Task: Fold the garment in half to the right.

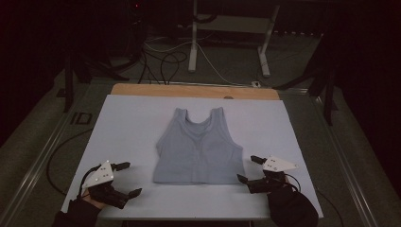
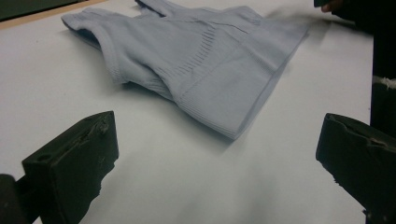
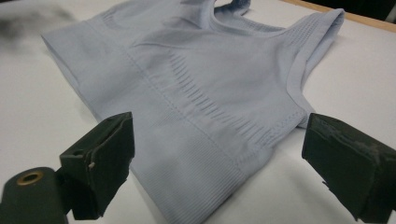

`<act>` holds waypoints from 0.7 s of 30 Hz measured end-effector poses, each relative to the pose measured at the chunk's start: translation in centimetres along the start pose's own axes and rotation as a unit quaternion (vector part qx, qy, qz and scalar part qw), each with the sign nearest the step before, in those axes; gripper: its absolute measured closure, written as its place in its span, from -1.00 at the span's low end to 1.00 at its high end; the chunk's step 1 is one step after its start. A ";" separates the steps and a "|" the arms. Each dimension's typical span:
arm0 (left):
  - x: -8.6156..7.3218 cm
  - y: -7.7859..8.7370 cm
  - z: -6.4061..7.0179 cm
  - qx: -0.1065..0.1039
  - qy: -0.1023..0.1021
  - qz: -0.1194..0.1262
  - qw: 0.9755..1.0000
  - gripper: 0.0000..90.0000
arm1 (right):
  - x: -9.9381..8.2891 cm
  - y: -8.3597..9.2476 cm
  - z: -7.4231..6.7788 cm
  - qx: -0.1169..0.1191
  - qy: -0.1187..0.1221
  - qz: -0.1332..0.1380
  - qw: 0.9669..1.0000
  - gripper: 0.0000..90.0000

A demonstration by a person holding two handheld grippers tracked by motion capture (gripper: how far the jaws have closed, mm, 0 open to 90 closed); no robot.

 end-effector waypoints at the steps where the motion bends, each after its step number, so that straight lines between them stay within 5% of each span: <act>1: 0.0 0.0 0.0 -0.002 0.001 0.001 1.000 -0.99 | 0.0 0.0 0.0 0.001 -0.001 -0.001 1.000 -0.79; 15: 0.3 -0.3 0.3 -0.013 -0.011 0.001 1.000 -0.99 | 0.1 -0.3 0.0 0.020 -0.008 -0.009 1.000 -0.79; 21: 0.8 -0.7 0.9 -0.039 -0.007 0.000 0.999 -0.99 | 0.2 -0.4 -0.2 0.024 -0.004 -0.016 1.000 -0.79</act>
Point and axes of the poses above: each handheld gripper's, and its own axes: y roughly backward along the jaws, x roughly out of its top, z roughly to its right, the point moved 2 cm from there along -y, roughly forward along the jaws, and after that the axes turned 1 degree about -x, right-handed, at the moved point
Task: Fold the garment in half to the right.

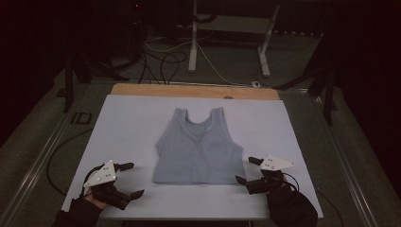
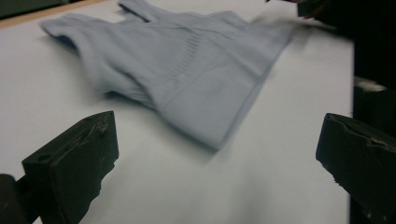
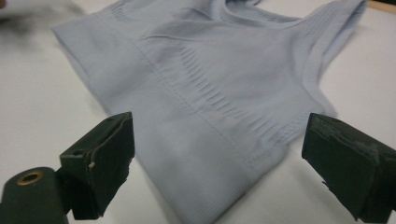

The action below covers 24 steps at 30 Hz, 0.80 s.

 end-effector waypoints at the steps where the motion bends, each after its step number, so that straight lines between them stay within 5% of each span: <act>1: 0.1 -0.1 0.2 -0.003 -0.005 -0.004 1.000 -0.99 | 0.1 0.0 0.0 -0.001 -0.001 0.001 1.000 -0.79; 24: 4.1 0.4 0.6 -0.019 -0.038 -0.024 0.999 -0.99 | 4.8 0.4 -0.7 0.001 0.022 0.016 1.000 -0.79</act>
Point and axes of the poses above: each handheld gripper's, and its own axes: y roughly backward along the jaws, x roughly out of its top, z roughly to its right, the point moved 2 cm from there along -y, roughly forward along the jaws, and after that the axes turned 1 degree about -x, right-handed, at the moved point
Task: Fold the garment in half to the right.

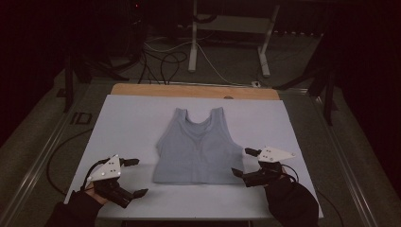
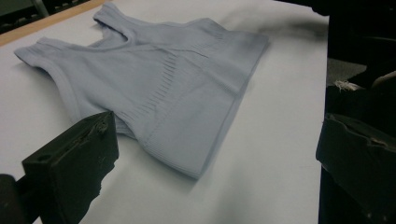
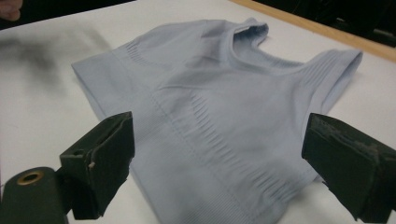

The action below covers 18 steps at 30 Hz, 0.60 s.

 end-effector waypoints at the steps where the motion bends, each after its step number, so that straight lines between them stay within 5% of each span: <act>1: 0.2 0.0 0.0 -0.001 -0.002 -0.001 1.000 -0.99 | 0.3 0.0 0.0 0.000 -0.001 0.003 1.000 -0.79; 18: 2.2 0.3 -0.1 0.014 -0.006 -0.017 1.000 -0.99 | 5.7 -1.6 0.5 -0.003 0.019 0.018 1.000 -0.79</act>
Point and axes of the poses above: each handheld gripper's, and its own axes: y roughly backward along the jaws, x roughly out of its top, z roughly to its right, the point moved 2 cm from there along -y, roughly forward along the jaws, and after that the axes turned 1 degree about -x, right-handed, at the moved point
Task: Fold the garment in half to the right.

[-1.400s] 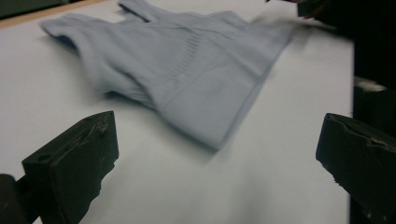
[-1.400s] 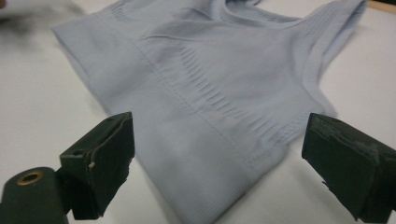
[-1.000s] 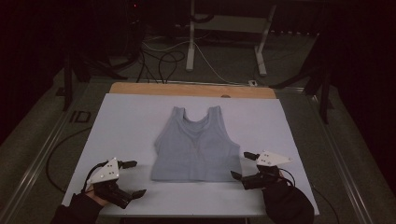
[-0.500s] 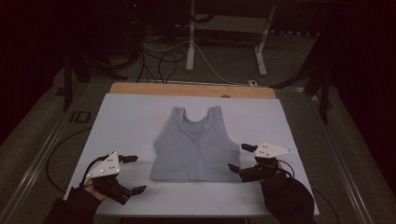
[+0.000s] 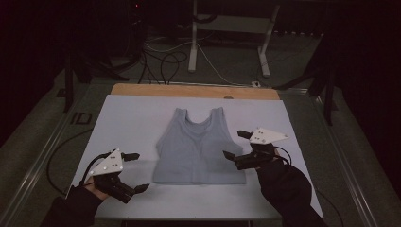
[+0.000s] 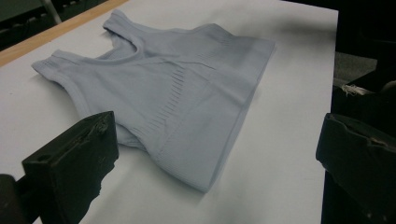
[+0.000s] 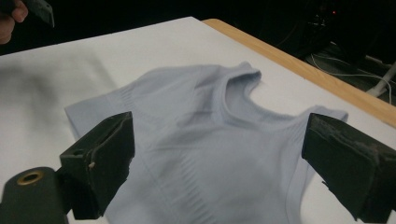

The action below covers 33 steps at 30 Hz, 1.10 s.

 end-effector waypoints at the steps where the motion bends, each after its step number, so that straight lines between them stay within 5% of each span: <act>1: 0.2 0.0 0.0 0.004 -0.001 -0.003 1.000 -0.99 | 0.3 -0.2 0.1 0.000 0.005 0.000 1.000 -0.79; 22: 1.3 -1.2 -0.5 0.014 -0.007 -0.042 0.999 -0.99 | 4.9 -6.2 0.5 0.024 0.027 -0.006 0.999 -0.79; 33: 1.1 -2.7 -0.5 0.049 -0.011 -0.071 0.996 -0.99 | 6.5 -11.1 0.2 0.038 0.023 -0.012 0.999 -0.79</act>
Point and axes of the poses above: each handheld gripper's, and its own axes: y roughly backward along the jaws, x roughly out of its top, z roughly to its right, the point moved 2 cm from there along -y, roughly forward along the jaws, and after that the axes turned 1 degree about -x, right-handed, at the moved point
